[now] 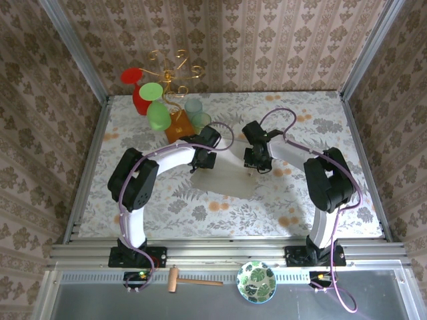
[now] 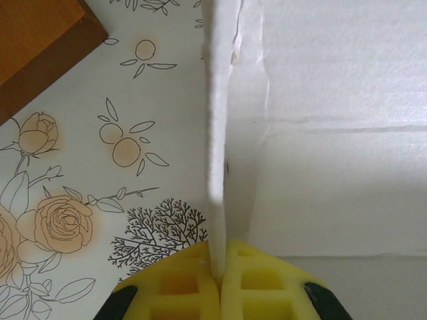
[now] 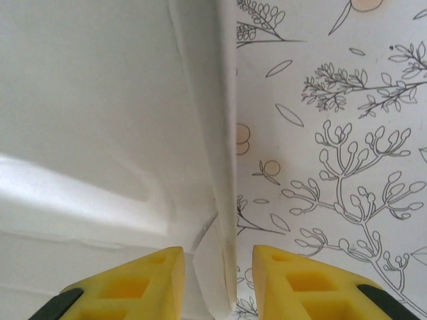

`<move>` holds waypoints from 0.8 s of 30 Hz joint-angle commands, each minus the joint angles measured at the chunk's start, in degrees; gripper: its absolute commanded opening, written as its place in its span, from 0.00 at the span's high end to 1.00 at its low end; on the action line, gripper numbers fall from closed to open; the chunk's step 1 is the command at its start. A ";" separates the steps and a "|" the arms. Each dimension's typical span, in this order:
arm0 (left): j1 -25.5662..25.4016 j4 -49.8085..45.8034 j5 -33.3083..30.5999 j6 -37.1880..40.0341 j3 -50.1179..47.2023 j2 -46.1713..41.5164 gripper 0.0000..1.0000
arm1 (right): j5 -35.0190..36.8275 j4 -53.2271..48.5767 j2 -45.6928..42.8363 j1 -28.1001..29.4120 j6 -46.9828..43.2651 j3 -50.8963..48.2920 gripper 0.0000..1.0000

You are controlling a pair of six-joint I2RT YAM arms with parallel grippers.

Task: Fold the paper box

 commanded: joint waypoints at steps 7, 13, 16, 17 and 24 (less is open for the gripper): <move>-0.26 -2.42 -1.29 0.00 1.11 1.08 1.00 | -2.57 0.61 1.09 -1.02 1.25 -1.41 0.73; -0.27 -2.34 -1.27 0.08 1.35 1.26 1.00 | -1.97 0.85 2.94 -1.01 1.26 -1.69 0.78; -0.26 -2.42 -1.31 0.10 1.57 1.37 1.00 | -1.10 0.65 3.86 -1.01 1.19 -1.11 0.81; -0.22 -2.42 -1.31 0.11 1.56 1.43 1.00 | -0.79 0.43 4.09 -1.02 1.17 -0.82 0.83; -0.22 -2.77 -2.15 -0.18 1.75 1.30 1.00 | 2.78 -3.53 4.29 -0.67 1.07 0.07 1.00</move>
